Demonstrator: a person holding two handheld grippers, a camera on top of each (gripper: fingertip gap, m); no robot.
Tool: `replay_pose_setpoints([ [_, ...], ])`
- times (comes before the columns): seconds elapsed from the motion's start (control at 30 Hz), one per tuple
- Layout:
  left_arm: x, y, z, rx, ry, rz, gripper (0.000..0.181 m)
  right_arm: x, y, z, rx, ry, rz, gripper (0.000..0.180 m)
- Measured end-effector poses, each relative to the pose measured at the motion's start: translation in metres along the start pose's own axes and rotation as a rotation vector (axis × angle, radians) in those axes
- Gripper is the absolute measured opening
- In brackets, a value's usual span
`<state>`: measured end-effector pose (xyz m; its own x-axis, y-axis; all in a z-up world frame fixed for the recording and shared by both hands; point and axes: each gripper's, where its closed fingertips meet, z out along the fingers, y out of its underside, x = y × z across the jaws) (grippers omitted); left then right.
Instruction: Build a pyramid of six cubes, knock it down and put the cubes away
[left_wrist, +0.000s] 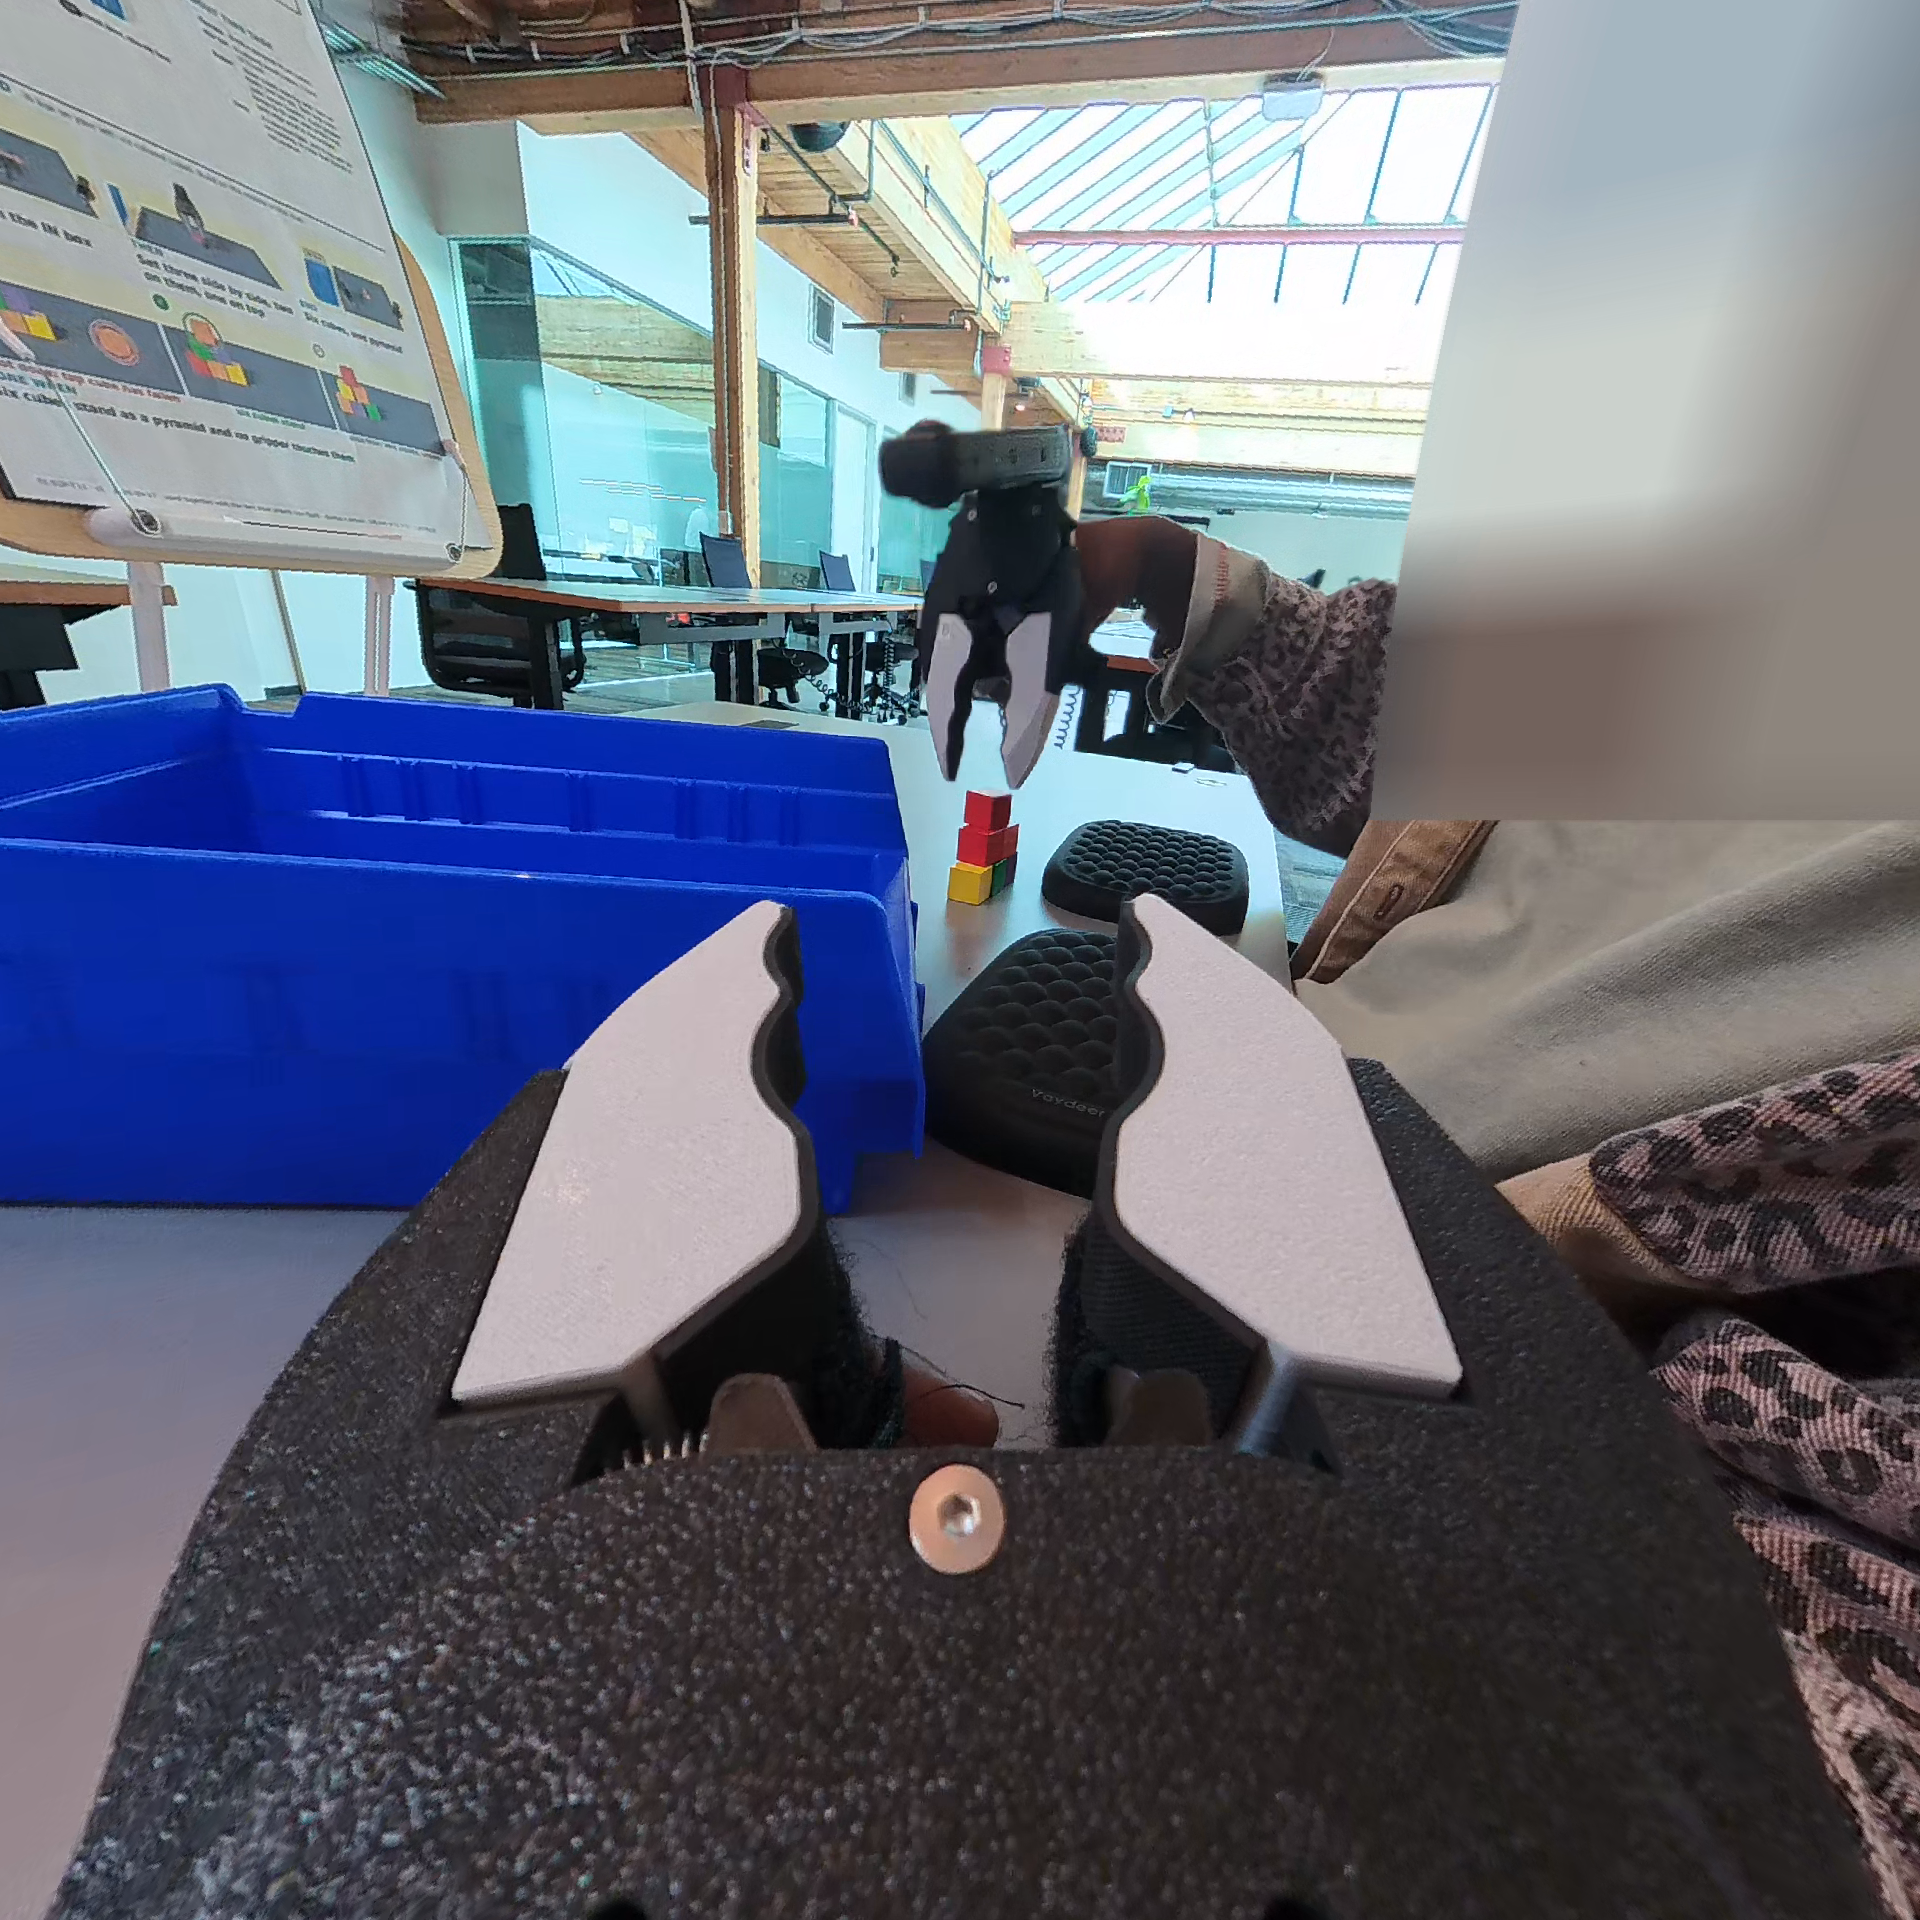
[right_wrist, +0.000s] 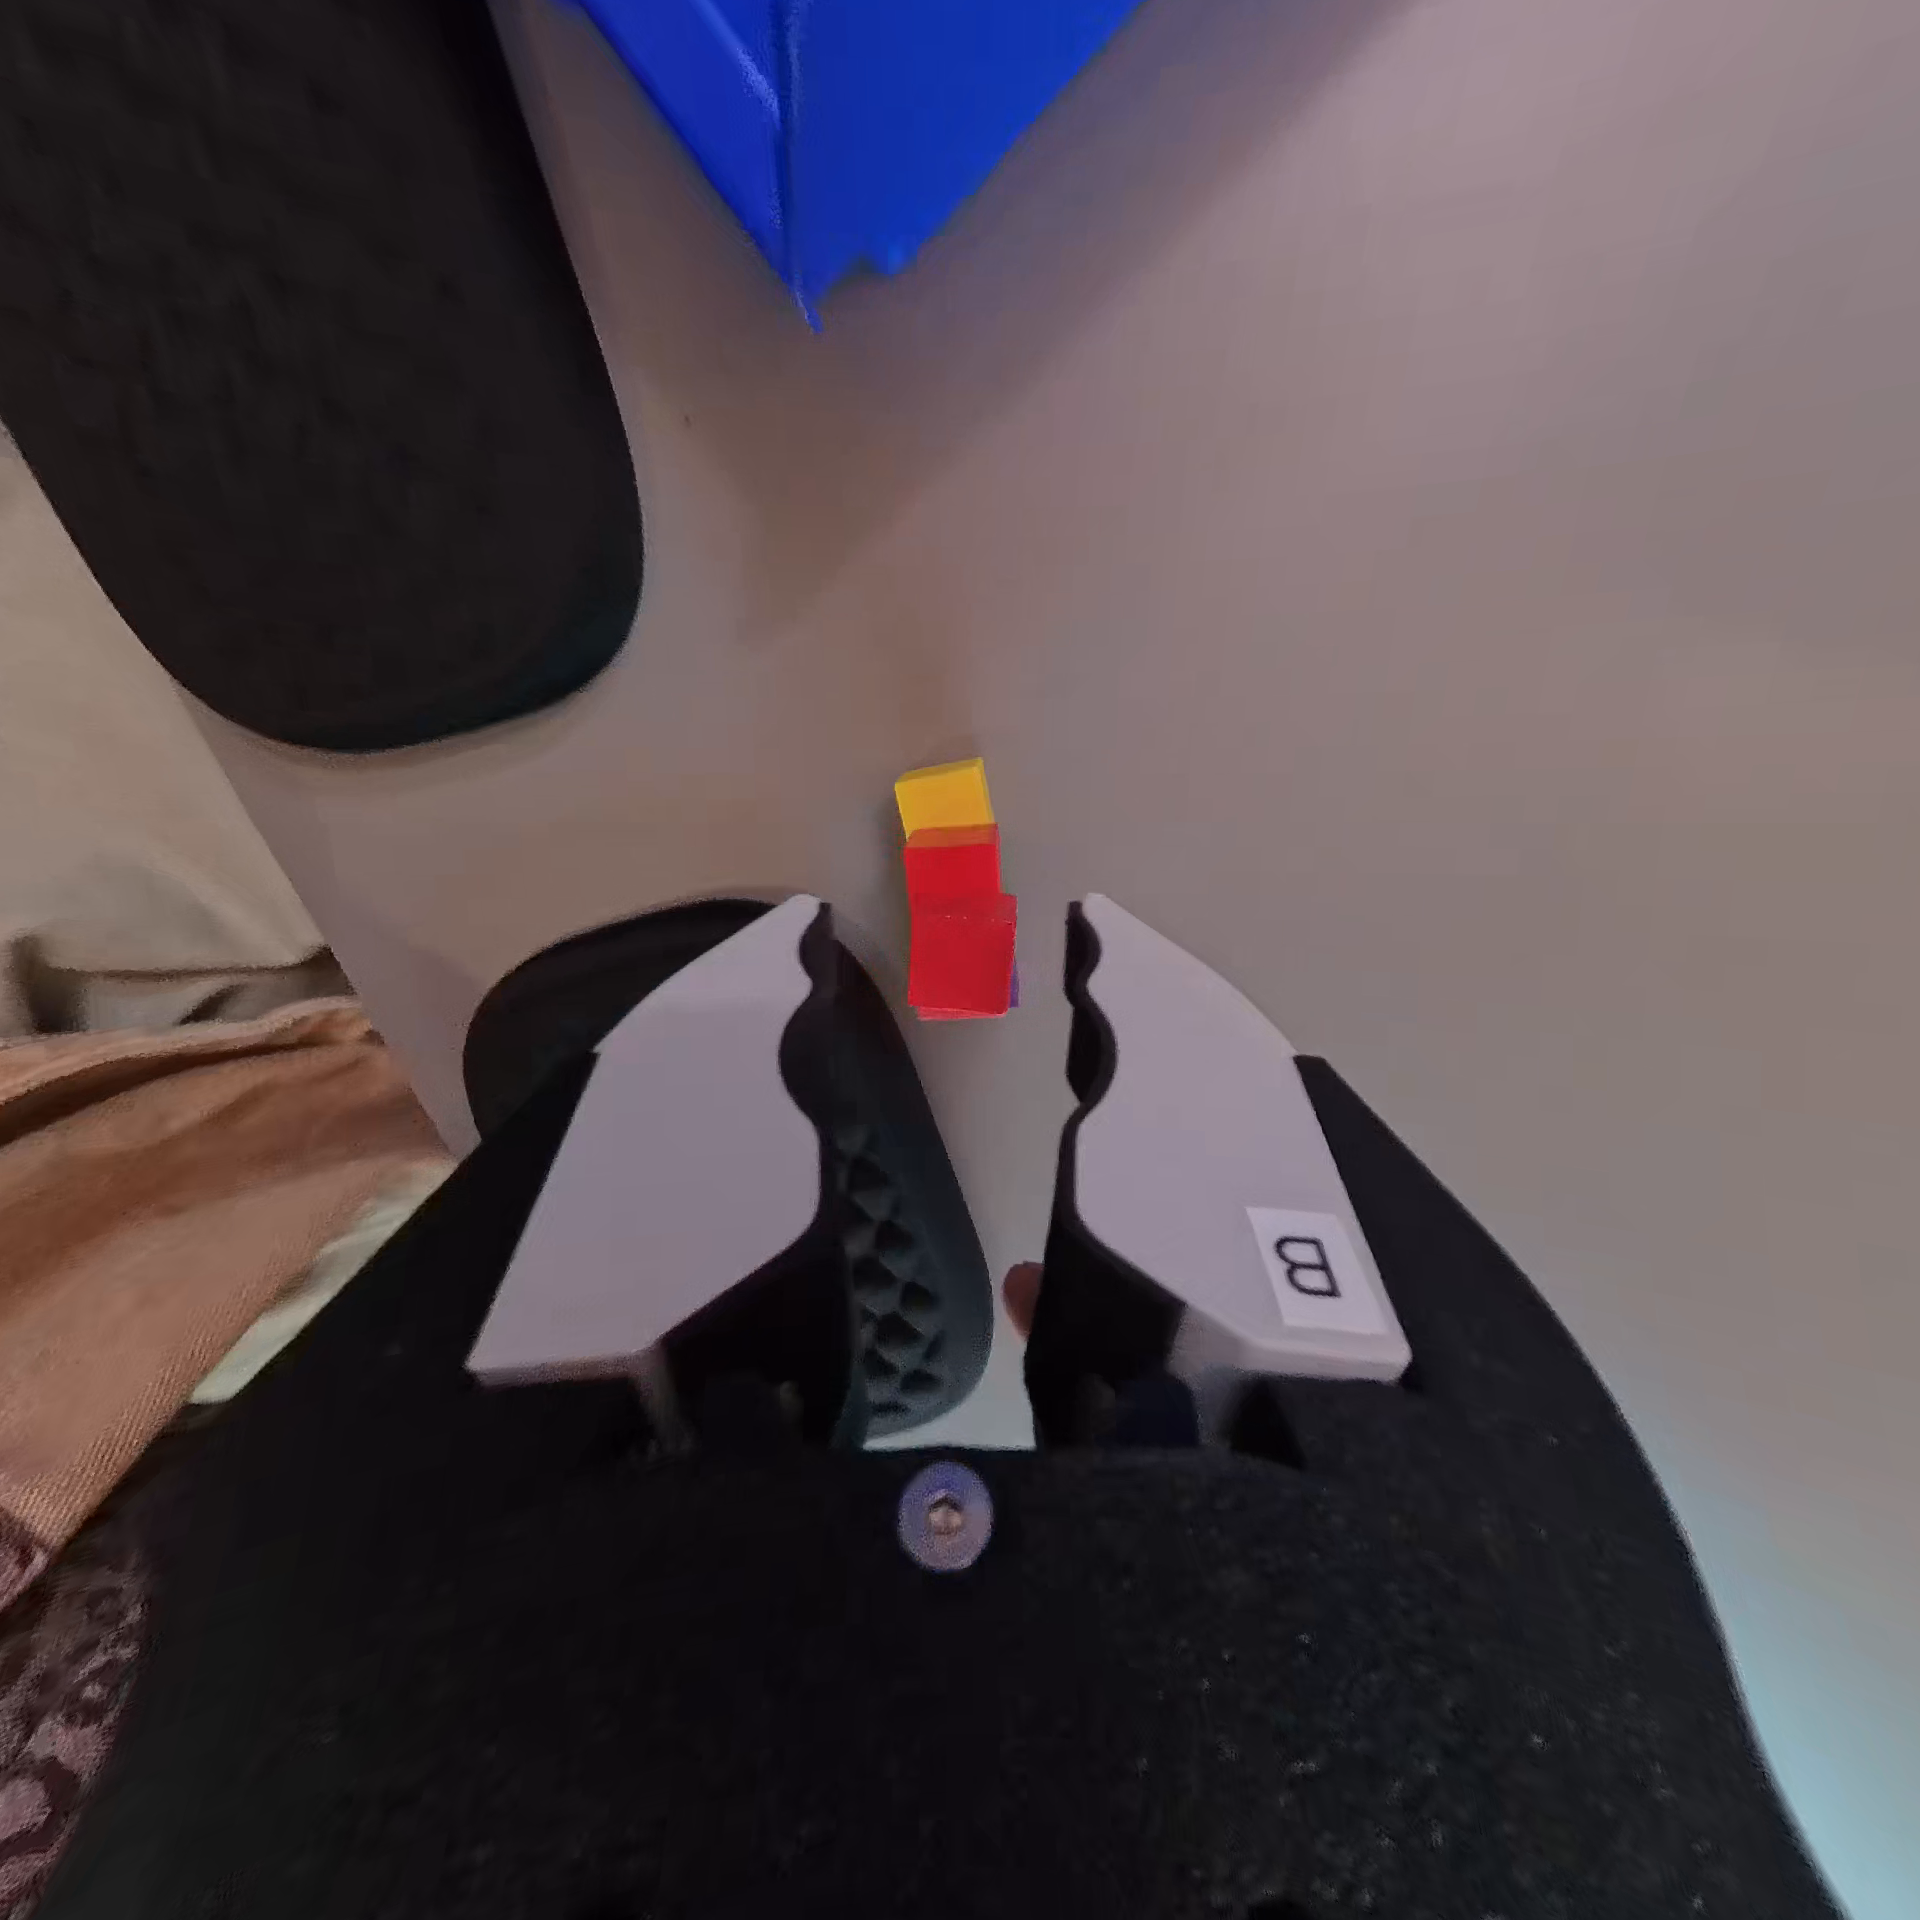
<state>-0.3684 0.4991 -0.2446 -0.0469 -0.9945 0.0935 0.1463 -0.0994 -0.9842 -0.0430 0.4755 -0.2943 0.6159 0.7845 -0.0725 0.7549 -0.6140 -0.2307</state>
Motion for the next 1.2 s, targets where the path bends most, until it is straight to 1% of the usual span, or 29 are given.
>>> replay_pose_setpoints([
  [0.1,0.000,0.001,0.000,-0.006,-0.004,0.004,0.059,-0.001,-0.012,-0.016,0.198,0.063,0.009,0.068],
  [0.2,0.002,0.003,0.005,-0.067,-0.044,0.044,0.062,0.000,-0.015,-0.037,0.459,0.156,0.035,0.093],
  [0.27,0.006,-0.006,0.014,-0.100,-0.063,0.079,0.067,0.003,-0.006,-0.048,0.621,0.234,0.057,0.119],
  [0.33,0.013,-0.019,0.025,-0.131,-0.103,0.101,0.071,0.007,0.011,-0.053,0.723,0.323,0.074,0.146],
  [0.4,0.020,-0.028,0.041,-0.183,-0.140,0.116,0.077,0.012,0.035,-0.051,0.735,0.396,0.116,0.148],
  [0.47,0.031,-0.033,0.067,-0.221,-0.141,0.129,0.093,0.013,0.054,-0.049,0.759,0.438,0.162,0.148],
  [0.5,0.037,-0.033,0.081,-0.237,-0.143,0.127,0.105,0.012,0.061,-0.050,0.792,0.454,0.183,0.148],
  [0.53,0.039,-0.032,0.097,-0.254,-0.167,0.131,0.123,0.012,0.065,-0.053,0.836,0.466,0.207,0.148],
  [0.57,0.039,-0.029,0.112,-0.271,-0.215,0.154,0.138,0.011,0.070,-0.057,0.889,0.480,0.237,0.148],
  [0.6,0.036,-0.027,0.125,-0.282,-0.284,0.187,0.146,0.011,0.073,-0.062,0.946,0.497,0.267,0.148],
  [0.67,0.038,-0.022,0.153,-0.294,-0.369,0.238,0.146,0.012,0.076,-0.072,1.059,0.514,0.331,0.148],
  [0.77,0.048,-0.022,0.196,-0.235,-0.432,0.270,0.146,0.015,0.079,-0.082,1.203,0.531,0.446,0.148],
  [0.87,0.039,-0.027,0.221,-0.096,-0.574,0.260,0.147,0.015,0.085,-0.085,1.258,0.669,0.537,0.147],
  [0.93,0.032,-0.020,0.222,-0.045,-0.683,0.269,0.147,0.008,0.086,-0.081,1.221,0.769,0.553,0.147],
  [1.0,0.027,-0.012,0.217,-0.028,-0.798,0.308,0.147,-0.002,0.081,-0.074,1.170,0.840,0.526,0.147],
  [1.07,0.025,-0.001,0.211,-0.055,-0.880,0.324,0.147,-0.011,0.078,-0.063,1.126,0.881,0.509,0.147],
  [1.13,0.023,0.012,0.211,-0.109,-0.922,0.307,0.146,-0.016,0.077,-0.051,1.106,0.890,0.530,0.147],
  [1.2,0.021,0.026,0.211,-0.149,-0.947,0.289,0.146,-0.022,0.079,-0.058,1.122,0.991,0.507,0.139],
])
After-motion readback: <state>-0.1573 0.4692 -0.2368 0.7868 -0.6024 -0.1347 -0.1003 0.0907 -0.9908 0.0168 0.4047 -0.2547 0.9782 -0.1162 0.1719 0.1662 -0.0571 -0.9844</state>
